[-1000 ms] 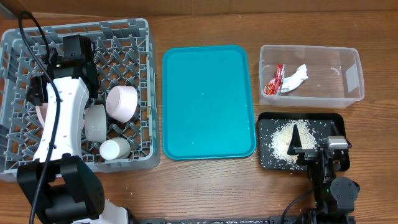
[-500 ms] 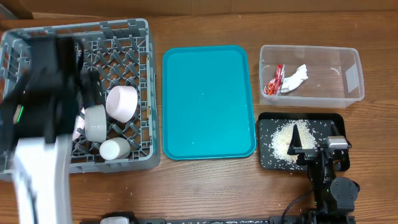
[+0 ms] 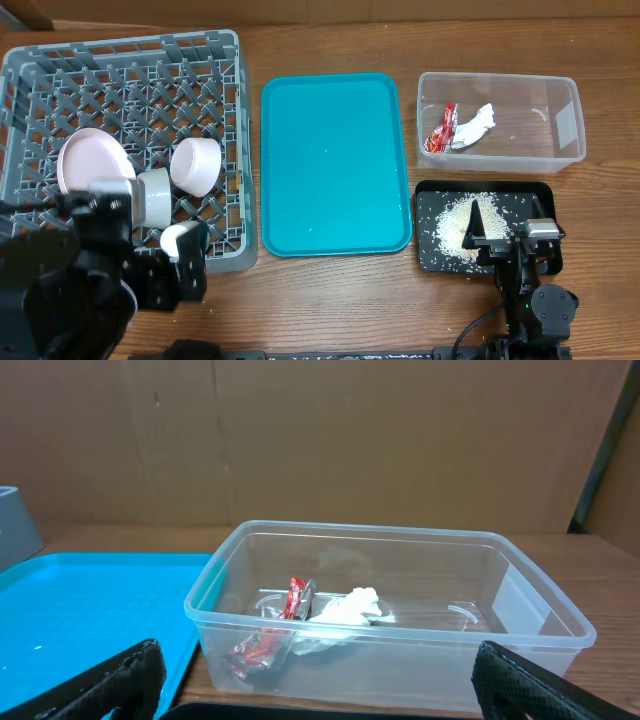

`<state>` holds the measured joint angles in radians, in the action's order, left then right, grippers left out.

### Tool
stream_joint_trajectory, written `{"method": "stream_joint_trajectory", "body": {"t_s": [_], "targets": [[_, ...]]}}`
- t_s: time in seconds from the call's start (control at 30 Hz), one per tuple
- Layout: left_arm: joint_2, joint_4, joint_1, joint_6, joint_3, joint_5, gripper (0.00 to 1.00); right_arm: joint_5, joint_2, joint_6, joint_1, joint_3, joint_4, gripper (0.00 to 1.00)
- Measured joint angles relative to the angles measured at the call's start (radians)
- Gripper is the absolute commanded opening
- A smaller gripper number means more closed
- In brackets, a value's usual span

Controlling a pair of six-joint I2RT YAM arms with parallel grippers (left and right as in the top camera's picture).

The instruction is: Sort waste into correct bins and load items into the dishwasher

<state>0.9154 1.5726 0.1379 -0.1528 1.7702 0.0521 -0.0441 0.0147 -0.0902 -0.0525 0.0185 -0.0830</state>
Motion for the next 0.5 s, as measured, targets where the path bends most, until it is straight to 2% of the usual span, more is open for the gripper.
{"method": "stream_joint_trajectory", "body": {"t_s": [0.1, 0.2, 0.3, 0.4, 0.5], "targets": [[-0.006, 0.005, 0.001, -0.002, 0.0, 0.02, 1.0, 0.0, 0.0, 0.0, 0.0, 0.0, -0.001, 1.0], [-0.01, -0.1, 0.026, 0.008, -0.012, 0.025, 1.0, 0.0, 0.0, 0.0, 0.0, 0.0, -0.001, 1.0], [-0.047, -0.348, 0.04, 0.068, -0.105, 0.051, 1.0, 0.0, 0.0, 0.0, 0.0, 0.0, 0.0, 1.0], [-0.132, -0.616, 0.039, 0.156, -0.294, 0.112, 1.0, 0.0, 0.0, 0.0, 0.0, 0.0, -0.001, 1.0], [-0.225, -0.788, 0.039, 0.193, -0.472, 0.157, 1.0, 0.0, 0.0, 0.0, 0.0, 0.0, 0.0, 1.0]]}}
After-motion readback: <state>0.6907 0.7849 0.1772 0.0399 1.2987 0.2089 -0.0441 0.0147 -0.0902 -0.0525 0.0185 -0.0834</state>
